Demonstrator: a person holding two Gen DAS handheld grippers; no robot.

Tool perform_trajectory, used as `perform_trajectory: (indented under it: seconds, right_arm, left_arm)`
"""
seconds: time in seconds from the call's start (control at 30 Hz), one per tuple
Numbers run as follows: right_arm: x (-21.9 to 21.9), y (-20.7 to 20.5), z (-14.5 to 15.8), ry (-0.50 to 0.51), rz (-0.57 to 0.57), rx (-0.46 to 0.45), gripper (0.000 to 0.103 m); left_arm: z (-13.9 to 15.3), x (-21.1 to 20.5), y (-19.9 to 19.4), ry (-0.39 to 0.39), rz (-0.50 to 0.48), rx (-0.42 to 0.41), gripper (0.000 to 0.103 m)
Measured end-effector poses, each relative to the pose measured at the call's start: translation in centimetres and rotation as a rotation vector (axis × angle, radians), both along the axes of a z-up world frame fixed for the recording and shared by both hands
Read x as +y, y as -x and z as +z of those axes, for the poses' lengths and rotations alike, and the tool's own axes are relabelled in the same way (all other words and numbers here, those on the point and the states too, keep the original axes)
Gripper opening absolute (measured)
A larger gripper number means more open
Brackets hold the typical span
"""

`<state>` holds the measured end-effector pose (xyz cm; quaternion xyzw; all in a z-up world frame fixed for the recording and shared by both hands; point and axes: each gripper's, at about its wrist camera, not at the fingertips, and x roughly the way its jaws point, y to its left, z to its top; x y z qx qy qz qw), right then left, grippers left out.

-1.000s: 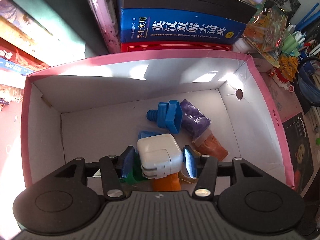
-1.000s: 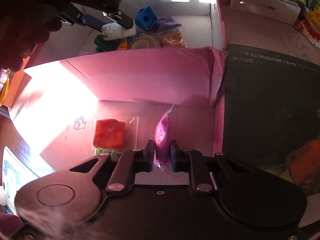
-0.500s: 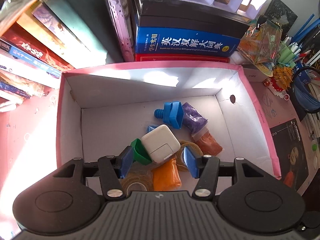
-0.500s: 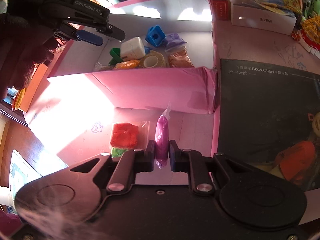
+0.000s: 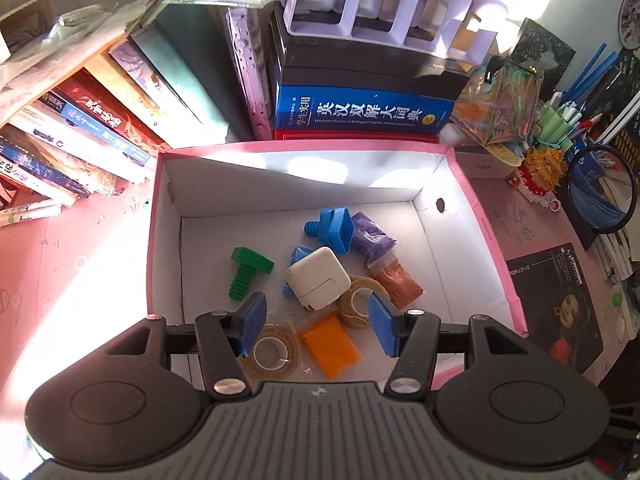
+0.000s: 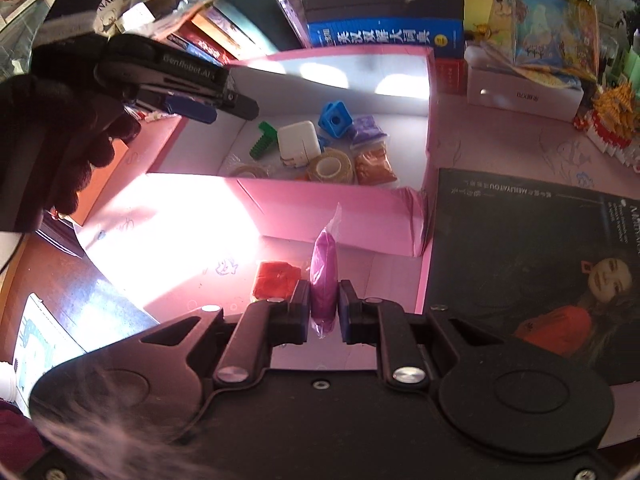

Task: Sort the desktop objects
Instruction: 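Carry the pink clay bag with the right gripper into the box and release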

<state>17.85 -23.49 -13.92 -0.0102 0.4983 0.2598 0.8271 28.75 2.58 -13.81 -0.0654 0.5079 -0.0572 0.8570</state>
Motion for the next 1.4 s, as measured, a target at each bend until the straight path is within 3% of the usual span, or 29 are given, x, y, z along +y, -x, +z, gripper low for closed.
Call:
perform_trajectory:
  seconds: [0.37,0.67,1.03,1.23,1.4]
  right_arm:
    - [-0.1,-0.7,5.5,-0.053,0.040,-0.111,0.014]
    - [1.6,-4.6,5.8,-0.033,0.090,-0.144,0.014]
    - [5.6,-10.6,2.5,0.050,0.151,-0.112,0.014]
    - [7.6,-13.5,-1.0,0.128,0.182,-0.026,0.014]
    - [8.8,-15.1,-3.3,0.186,0.184,0.048,0.014]
  left_arm:
    - [3.5,0.5,6.5,0.039,-0.041,-0.114,0.055]
    - [4.0,1.4,10.4,0.117,-0.027,-0.111,0.055]
    - [1.1,1.5,12.0,0.151,-0.045,-0.071,0.055]
    - [-1.7,0.9,12.3,0.138,-0.085,-0.058,0.055]
    - [-5.3,-1.3,12.0,0.098,-0.189,-0.044,0.055]
